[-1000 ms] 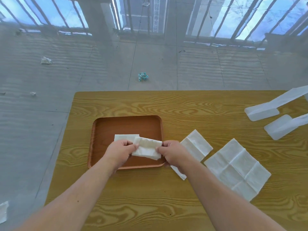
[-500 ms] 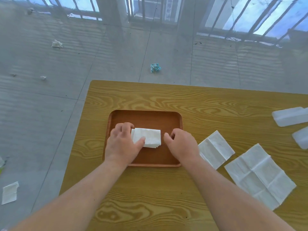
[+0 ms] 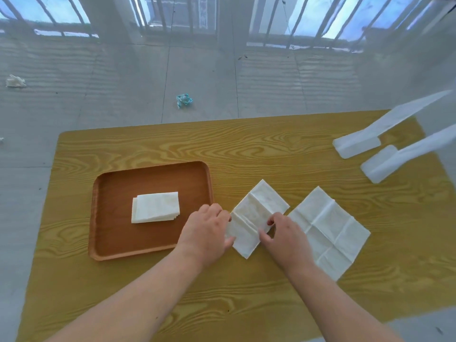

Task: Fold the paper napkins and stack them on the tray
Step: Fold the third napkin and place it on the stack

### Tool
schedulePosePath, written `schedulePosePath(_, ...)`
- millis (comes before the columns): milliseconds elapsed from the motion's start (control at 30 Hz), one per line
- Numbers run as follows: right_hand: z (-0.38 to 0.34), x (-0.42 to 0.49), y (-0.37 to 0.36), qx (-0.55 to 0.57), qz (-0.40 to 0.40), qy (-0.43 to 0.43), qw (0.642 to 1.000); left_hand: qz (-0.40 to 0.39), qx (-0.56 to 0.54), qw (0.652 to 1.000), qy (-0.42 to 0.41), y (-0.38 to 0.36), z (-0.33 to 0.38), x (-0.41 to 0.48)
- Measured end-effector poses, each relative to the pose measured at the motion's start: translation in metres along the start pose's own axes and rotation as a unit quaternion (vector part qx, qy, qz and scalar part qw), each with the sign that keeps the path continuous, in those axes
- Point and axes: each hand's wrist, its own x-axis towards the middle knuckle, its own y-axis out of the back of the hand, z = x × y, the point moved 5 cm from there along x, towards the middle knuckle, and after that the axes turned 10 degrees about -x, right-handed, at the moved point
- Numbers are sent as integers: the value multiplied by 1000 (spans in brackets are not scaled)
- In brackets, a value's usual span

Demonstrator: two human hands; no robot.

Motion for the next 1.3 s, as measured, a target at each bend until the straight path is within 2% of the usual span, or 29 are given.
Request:
schedulePosePath(233,12,-6,-2,-6,-20,25,999,17,57,994,97,-10,14,19)
schedulePosePath(467,20,-13,4,-5,-26,35,999,-16,-47,988,146,-12,26,26)
schedulePosePath(533,21,-14,10,1,-22,40,999,-14,-106,980,166,-11,27,26)
schedulePosePath(600,22,-15,16,15,-14,39,999,-21,-212,955,206,-13,26,26)
schedulePosePath(633,24,-16,18,27,-9,34,999,-22,-282,931,229,-13,25,26)
schedulePosePath(733,31,-18,21,127,-17,-15,992,-19,-509,813,284,-13,24,24)
schedulePosePath(800,34,-15,18,259,-69,-68,961,-20,-597,750,284,-9,26,23)
schedulePosePath(833,34,-13,16,339,-112,-91,930,-19,-625,728,280,-7,28,23)
schedulePosePath(933,26,-10,13,544,-211,-122,803,-16,-687,678,261,3,32,24)
schedulePosePath(967,25,-8,16,563,-218,-124,787,-12,-703,665,252,6,34,25)
schedulePosePath(1000,23,-6,21,553,-217,-126,794,-7,-716,655,242,10,35,26)
schedulePosePath(1067,22,-2,31,489,-198,-136,839,3,-740,635,220,18,38,28)
schedulePosePath(1100,20,-1,34,470,-195,-142,849,7,-752,625,209,23,39,28)
schedulePosePath(1133,18,-1,36,477,-206,-148,841,9,-763,615,199,27,41,29)
schedulePosePath(1233,2,-7,40,574,-278,-131,759,3,-788,592,169,39,46,30)
schedulePosePath(1300,-4,-7,46,640,-281,-104,708,1,-788,595,155,43,47,29)
